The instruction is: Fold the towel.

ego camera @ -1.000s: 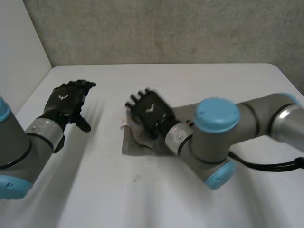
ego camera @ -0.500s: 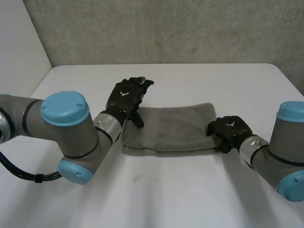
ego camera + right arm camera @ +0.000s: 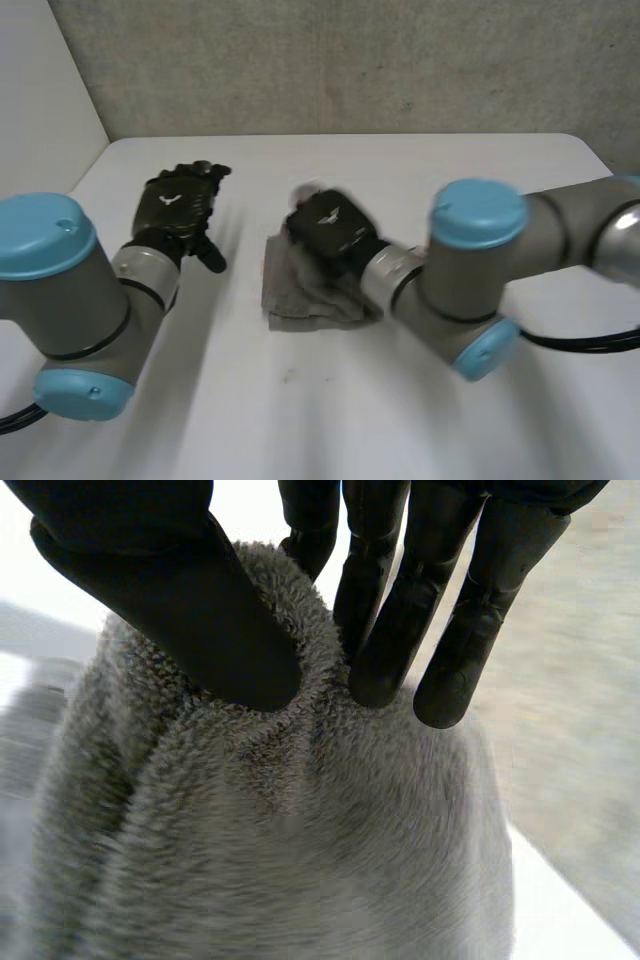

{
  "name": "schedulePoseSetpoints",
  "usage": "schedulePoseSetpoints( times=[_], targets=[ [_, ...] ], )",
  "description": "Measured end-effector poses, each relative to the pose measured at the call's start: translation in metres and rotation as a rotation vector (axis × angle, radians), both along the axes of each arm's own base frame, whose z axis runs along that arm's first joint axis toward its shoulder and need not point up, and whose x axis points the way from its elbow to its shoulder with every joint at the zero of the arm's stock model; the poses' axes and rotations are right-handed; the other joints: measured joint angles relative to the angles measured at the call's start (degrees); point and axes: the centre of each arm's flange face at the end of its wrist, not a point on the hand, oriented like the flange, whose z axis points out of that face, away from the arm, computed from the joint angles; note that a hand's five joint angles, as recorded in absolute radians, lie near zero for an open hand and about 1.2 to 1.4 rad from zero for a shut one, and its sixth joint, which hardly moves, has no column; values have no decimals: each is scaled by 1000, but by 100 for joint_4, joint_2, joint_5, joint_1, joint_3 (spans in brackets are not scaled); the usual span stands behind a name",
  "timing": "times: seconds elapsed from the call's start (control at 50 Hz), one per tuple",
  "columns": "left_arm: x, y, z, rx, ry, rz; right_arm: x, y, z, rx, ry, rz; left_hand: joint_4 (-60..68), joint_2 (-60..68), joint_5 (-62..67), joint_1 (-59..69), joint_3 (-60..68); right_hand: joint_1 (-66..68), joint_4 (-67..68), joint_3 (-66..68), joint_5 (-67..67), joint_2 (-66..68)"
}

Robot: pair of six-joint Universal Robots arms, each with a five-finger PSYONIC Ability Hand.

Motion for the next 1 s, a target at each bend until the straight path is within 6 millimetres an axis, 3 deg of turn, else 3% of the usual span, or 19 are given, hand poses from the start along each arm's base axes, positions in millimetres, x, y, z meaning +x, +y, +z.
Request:
schedulePoseSetpoints(
  times=[0.04,0.12,0.14,0.18,0.2,0.22,0.34,0.38,0.48,0.58,0.68,0.84,0.92,1.0],
  targets=[
    [6,-1,0,1,-1,21,10,12,-10,26,18,54,0,0,0,2,0,5,0,0,5,0],
    [12,-6,3,-6,2,43,19,25,-22,66,48,109,0,0,0,2,0,-3450,-3320,-3441,-3108,-3459],
    [12,-7,4,-10,4,44,19,26,-21,69,48,111,0,0,0,0,0,-4260,-4088,-4107,-3844,-4202],
    [12,-9,5,-17,7,44,20,27,-19,73,46,109,0,0,0,0,0,-4260,-4088,-4107,-3844,-4202],
    [10,-12,8,-28,14,42,19,26,-15,75,38,102,0,0,0,0,0,-5853,-5318,-5335,-4969,-5144],
    [8,-14,11,-39,20,38,14,20,-3,87,7,60,0,5,0,0,0,-6266,-5478,-5569,-5147,-5265],
    [-16,-24,20,-68,80,-17,-25,-19,29,155,-124,-156,14,20,0,0,12,-6322,-5482,-5570,-5166,-5265],
    [-31,-26,19,-62,118,-57,-44,-34,33,197,-167,-248,21,32,-1,0,13,-6323,-5482,-5570,-5168,-5265],
    [-57,-27,4,9,164,-128,-66,-47,24,278,-184,-338,54,64,0,2,43,-6338,-5482,-5570,-5169,-5265],
    [-68,-21,-28,145,125,-150,-67,-51,2,364,-153,-347,46,50,0,0,32,-6339,-5482,-5570,-5169,-5265],
    [-64,-12,-52,264,60,-136,-61,-53,-18,436,-114,-330,23,19,0,0,12,-6339,-5482,-5570,-5169,-5265],
    [-52,0,-71,365,-6,-113,-55,-57,-46,524,-9,-321,0,-3,0,-25,-7,-6346,-5482,-5570,-5169,-5265],
    [-50,2,-67,360,-7,-114,-53,-60,-38,495,9,-315,-1,-4,-7,-25,-7,-6347,-5481,-5570,-5169,-5265],
    [-51,1,-40,295,26,-120,-53,-63,3,405,-37,-308,-1,-4,-7,-25,-7,-6347,-5481,-5570,-5174,-5265]
  ],
)
